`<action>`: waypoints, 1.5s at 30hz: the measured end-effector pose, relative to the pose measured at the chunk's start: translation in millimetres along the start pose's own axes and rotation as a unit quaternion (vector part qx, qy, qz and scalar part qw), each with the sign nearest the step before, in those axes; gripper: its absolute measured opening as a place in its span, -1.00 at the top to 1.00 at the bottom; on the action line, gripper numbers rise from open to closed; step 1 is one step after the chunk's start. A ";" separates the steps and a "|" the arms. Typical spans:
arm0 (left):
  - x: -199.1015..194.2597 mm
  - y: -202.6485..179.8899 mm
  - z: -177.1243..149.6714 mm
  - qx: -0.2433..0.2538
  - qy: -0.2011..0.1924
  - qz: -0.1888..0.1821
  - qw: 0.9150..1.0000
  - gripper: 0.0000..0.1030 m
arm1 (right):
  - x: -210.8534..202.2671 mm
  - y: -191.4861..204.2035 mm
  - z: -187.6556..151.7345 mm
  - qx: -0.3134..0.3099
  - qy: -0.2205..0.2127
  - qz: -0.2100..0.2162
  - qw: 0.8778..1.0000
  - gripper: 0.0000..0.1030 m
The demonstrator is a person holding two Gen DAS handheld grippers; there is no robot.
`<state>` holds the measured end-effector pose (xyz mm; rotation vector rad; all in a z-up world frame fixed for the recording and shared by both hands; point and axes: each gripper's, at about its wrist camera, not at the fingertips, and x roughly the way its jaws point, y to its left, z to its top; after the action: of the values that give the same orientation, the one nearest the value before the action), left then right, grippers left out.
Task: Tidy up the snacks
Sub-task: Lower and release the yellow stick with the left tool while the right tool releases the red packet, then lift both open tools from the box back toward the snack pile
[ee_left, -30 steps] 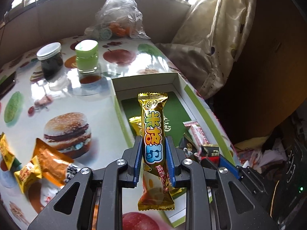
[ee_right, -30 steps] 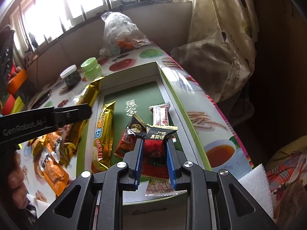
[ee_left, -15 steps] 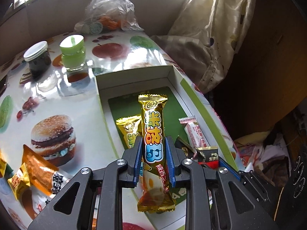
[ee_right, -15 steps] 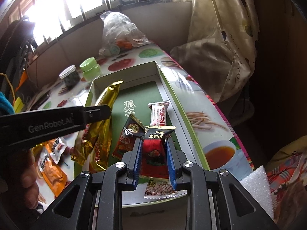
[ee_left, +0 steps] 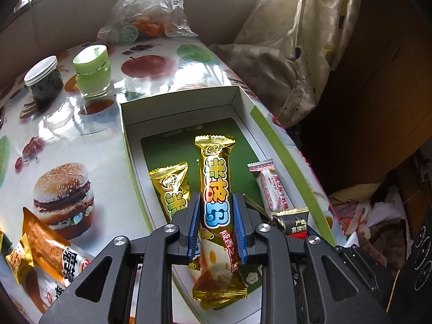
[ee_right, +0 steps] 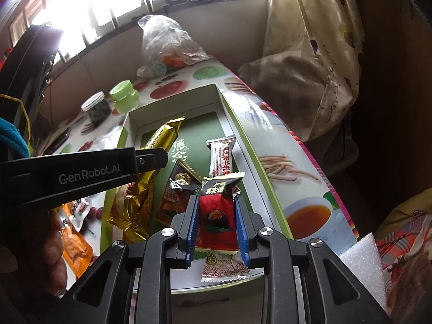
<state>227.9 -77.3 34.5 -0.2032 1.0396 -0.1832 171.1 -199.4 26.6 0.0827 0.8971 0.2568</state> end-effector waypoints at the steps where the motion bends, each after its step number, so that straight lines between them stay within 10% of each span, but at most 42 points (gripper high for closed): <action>1: 0.5 0.0 0.1 0.000 0.001 0.001 1.000 0.53 | 0.6 0.0 -0.1 0.000 0.002 -0.001 1.000 0.49; 45: -79.6 20.4 -35.0 0.006 -0.084 0.034 0.996 0.25 | -32.7 18.2 -3.9 -0.012 -0.032 -0.025 0.999 0.01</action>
<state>159.3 -40.8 78.6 -0.1701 0.8758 -0.1091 145.2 -190.3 52.3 0.0464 0.8305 0.2175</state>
